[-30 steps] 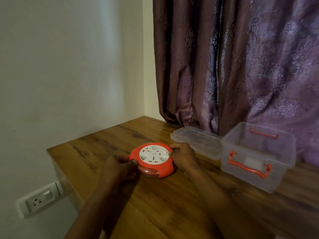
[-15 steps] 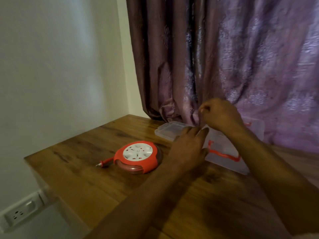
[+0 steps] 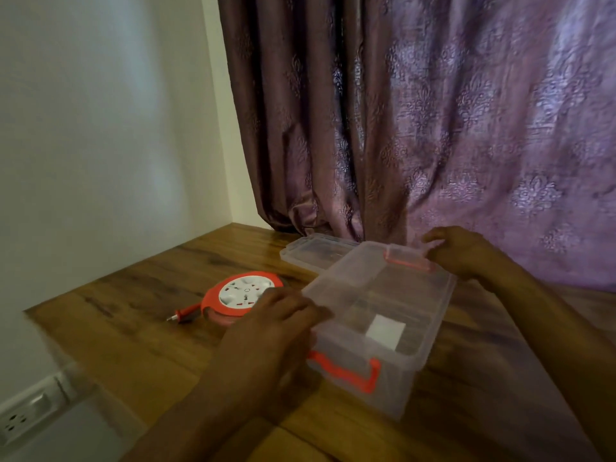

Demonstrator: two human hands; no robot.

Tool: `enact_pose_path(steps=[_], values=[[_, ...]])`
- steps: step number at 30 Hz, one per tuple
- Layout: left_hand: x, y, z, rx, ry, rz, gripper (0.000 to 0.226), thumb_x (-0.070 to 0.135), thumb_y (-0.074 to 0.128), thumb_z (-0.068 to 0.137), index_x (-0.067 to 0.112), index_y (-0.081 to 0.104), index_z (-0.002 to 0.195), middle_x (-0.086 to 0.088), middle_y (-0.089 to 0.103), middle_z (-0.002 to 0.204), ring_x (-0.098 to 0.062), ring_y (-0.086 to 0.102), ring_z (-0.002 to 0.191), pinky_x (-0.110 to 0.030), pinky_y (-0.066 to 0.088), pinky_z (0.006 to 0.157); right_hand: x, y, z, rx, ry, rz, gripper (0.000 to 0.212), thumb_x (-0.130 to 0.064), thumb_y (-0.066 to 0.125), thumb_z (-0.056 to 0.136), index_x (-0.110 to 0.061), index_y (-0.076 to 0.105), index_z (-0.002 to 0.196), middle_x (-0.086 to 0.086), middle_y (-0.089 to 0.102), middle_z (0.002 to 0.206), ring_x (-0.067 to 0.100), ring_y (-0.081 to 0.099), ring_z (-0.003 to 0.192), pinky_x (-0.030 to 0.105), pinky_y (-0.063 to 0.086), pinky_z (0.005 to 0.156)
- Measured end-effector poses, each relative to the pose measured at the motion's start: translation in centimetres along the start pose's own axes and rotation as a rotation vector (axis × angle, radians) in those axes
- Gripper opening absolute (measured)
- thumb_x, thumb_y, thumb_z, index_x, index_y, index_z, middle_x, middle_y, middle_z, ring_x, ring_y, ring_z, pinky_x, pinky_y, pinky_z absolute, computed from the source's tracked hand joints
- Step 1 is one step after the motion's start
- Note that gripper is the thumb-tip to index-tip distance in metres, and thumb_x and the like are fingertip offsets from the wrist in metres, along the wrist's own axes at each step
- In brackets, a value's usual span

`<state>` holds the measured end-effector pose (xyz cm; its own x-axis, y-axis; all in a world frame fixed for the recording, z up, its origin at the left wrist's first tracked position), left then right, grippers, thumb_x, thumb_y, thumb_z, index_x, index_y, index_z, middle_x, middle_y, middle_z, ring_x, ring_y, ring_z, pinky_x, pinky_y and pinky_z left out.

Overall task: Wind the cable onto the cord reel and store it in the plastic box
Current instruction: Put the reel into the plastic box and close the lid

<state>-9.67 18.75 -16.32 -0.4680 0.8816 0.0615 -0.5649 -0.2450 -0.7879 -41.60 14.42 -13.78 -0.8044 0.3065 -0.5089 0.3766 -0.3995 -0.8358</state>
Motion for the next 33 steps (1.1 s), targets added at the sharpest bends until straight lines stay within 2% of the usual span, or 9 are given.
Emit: enact_pose_path(steps=[2, 9, 14, 18, 20, 25, 27, 30, 33], values=[[-0.3, -1.4, -2.2, -0.012, -0.019, 0.01, 0.043, 0.021, 0.07, 0.08, 0.035, 0.063, 0.12, 0.014, 0.065, 0.121, -0.01, 0.052, 0.116, -0.025, 0.051, 0.086, -1.4, 1.3, -0.4, -0.09, -0.045, 0.06, 0.025, -0.016, 0.057, 0.088, -0.019, 0.066, 0.112, 0.009, 0.064, 0.115, 0.022, 0.058, 0.093, 0.02, 0.043, 0.066], [-1.2, -3.0, -4.3, -0.017, -0.099, 0.001, 0.038, 0.02, 0.072, 0.084, 0.033, 0.066, 0.12, 0.014, 0.065, 0.121, -0.013, 0.053, 0.118, -0.038, 0.056, 0.09, -4.2, 3.0, -1.0, -0.131, -0.113, 0.141, 0.021, -0.018, 0.059, 0.089, -0.017, 0.068, 0.109, 0.007, 0.068, 0.096, 0.016, 0.057, 0.08, 0.014, 0.036, 0.054], [-1.3, -3.5, -5.0, -0.004, -0.11, 0.039, 0.034, 0.031, 0.062, 0.085, 0.037, 0.064, 0.118, 0.017, 0.065, 0.12, -0.011, 0.053, 0.117, -0.033, 0.056, 0.088, -4.9, 3.4, -1.5, -0.214, -0.138, 0.102, 0.021, -0.02, 0.059, 0.09, -0.017, 0.067, 0.109, 0.004, 0.067, 0.096, 0.013, 0.058, 0.076, 0.017, 0.039, 0.057], [-2.6, -5.1, -5.8, 0.121, -0.183, 0.003, 0.041, 0.043, 0.053, 0.086, 0.036, 0.055, 0.126, 0.018, 0.06, 0.127, -0.003, 0.05, 0.12, -0.024, 0.046, 0.093, -6.9, 1.7, -1.6, -0.106, -0.217, 0.026, 0.011, -0.024, 0.063, 0.086, -0.03, 0.069, 0.092, 0.0, 0.067, 0.1, 0.016, 0.058, 0.09, 0.024, 0.041, 0.079], [-5.0, -6.1, -6.6, 0.255, -0.366, -0.137, 0.039, 0.045, 0.053, 0.087, 0.035, 0.059, 0.123, 0.016, 0.064, 0.124, -0.002, 0.058, 0.113, -0.023, 0.046, 0.091, -9.5, 1.0, -1.8, -0.036, -0.317, 0.135, 0.014, -0.024, 0.063, 0.086, -0.035, 0.065, 0.078, -0.004, 0.068, 0.093, 0.014, 0.061, 0.086, 0.025, 0.042, 0.077], [-11.4, -3.0, -8.3, 0.39, -1.181, -0.883, 0.021, 0.01, 0.053, 0.098, 0.013, 0.067, 0.113, -0.011, 0.07, 0.113, -0.023, 0.066, 0.09, -0.036, 0.055, 0.076, -17.6, 6.4, -1.2, -0.412, -0.41, 0.24, 0.01, -0.026, 0.06, 0.089, -0.024, 0.069, 0.092, 0.001, 0.069, 0.094, 0.017, 0.067, 0.078, 0.027, 0.053, 0.069], [-11.6, -1.2, -8.4, 0.346, -1.31, -1.095, 0.024, 0.009, 0.05, 0.099, 0.001, 0.06, 0.119, -0.02, 0.065, 0.112, -0.023, 0.062, 0.081, -0.036, 0.053, 0.069, -20.4, 8.0, 0.5, -0.409, -0.433, 0.143, 0.016, -0.025, 0.06, 0.088, -0.015, 0.07, 0.096, 0.005, 0.069, 0.096, 0.021, 0.068, 0.078, 0.033, 0.056, 0.075], [-11.6, 0.6, -7.8, 0.266, -1.46, -1.202, 0.028, 0.013, 0.054, 0.095, 0.003, 0.061, 0.12, -0.021, 0.067, 0.116, -0.033, 0.064, 0.103, -0.053, 0.052, 0.096, -22.6, 11.1, 2.9, -0.543, -0.388, -0.064, 0.03, -0.028, 0.057, 0.09, -0.007, 0.064, 0.11, 0.011, 0.069, 0.103, 0.026, 0.069, 0.082, 0.039, 0.053, 0.083], [-11.9, 0.5, -7.3, 0.258, -1.548, -1.17, 0.03, 0.017, 0.058, 0.094, 0.007, 0.061, 0.122, -0.022, 0.068, 0.115, -0.039, 0.063, 0.109, -0.06, 0.051, 0.096, -23.2, 14.5, 4.3, -0.692, -0.312, -0.271, 0.039, -0.029, 0.054, 0.093, -0.005, 0.052, 0.124, 0.013, 0.066, 0.112, 0.024, 0.067, 0.08, 0.038, 0.053, 0.084]])
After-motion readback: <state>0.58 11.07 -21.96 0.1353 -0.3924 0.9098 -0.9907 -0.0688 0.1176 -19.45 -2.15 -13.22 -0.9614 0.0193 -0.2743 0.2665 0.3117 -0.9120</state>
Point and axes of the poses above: each hand's wrist, its own z-axis towards the middle knuckle, its own y-axis out of the palm, x = y × z, the point moved 7 cm from there along z, towards the middle knuckle
